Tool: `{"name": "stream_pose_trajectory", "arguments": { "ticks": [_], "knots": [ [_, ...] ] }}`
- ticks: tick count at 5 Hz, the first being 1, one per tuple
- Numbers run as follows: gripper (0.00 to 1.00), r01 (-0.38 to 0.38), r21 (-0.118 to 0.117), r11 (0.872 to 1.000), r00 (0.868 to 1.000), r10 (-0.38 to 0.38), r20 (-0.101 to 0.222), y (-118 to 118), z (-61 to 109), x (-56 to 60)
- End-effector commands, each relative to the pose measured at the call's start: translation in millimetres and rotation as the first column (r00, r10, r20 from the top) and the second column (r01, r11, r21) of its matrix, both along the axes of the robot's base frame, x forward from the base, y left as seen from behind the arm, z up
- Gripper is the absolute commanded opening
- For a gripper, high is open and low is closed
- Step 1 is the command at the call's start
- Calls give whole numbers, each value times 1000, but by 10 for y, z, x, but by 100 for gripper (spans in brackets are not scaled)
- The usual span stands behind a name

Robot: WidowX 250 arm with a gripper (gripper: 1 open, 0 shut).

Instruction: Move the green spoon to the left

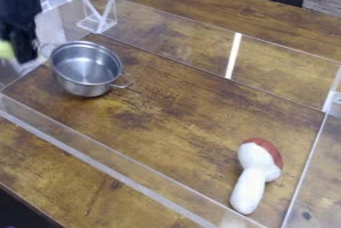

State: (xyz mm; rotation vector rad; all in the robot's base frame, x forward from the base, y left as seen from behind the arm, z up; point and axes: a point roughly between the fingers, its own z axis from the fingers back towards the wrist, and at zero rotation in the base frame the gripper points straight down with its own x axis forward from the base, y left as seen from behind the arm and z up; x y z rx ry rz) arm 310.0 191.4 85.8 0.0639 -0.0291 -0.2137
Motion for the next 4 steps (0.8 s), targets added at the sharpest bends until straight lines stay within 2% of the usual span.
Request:
{"name": "stream_pose_trajectory", "arguments": {
  "ticks": [1,2,3,4],
  "knots": [
    [0,27,46,999,996,-31,86,14,518,308],
    [0,21,32,999,994,-24,104,-218,498,612],
    [0,-22,15,1000,993,20,119,-503,418,877],
    [0,-39,-2,999,990,39,132,-707,325,1076]
  ]
}}
